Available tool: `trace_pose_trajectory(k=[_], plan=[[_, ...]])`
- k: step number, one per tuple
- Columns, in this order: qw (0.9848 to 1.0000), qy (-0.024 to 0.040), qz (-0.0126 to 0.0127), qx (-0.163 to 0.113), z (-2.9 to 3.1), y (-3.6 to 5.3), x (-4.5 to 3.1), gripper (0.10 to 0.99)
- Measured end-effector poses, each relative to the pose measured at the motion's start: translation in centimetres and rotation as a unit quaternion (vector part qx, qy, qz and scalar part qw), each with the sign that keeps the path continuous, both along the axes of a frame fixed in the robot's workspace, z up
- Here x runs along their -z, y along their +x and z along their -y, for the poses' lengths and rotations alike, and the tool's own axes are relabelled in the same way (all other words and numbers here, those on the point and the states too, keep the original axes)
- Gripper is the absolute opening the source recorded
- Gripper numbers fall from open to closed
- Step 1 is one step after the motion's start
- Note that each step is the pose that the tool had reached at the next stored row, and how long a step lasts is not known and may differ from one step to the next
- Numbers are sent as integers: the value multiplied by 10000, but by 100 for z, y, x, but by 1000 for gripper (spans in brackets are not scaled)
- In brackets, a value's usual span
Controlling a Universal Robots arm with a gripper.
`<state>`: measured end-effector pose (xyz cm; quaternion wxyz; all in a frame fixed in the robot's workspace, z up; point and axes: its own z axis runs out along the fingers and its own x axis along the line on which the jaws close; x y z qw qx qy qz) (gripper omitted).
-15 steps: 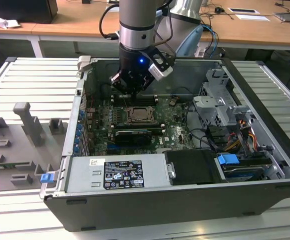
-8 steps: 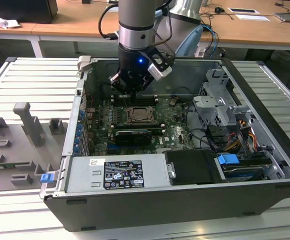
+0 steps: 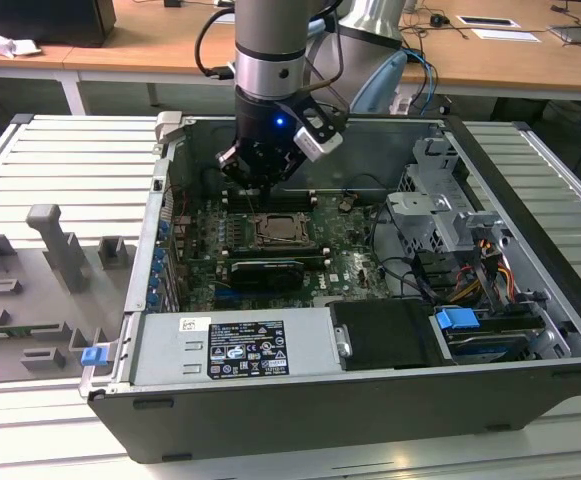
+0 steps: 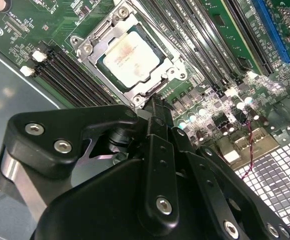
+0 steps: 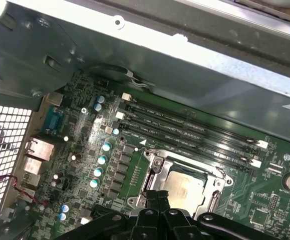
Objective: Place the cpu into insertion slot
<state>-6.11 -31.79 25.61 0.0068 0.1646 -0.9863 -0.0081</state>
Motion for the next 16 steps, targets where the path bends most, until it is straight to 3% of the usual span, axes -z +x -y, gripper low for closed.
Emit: trace_pose_trajectory(k=[16], plan=[[10000,0,0,0,0,-42,0,106]])
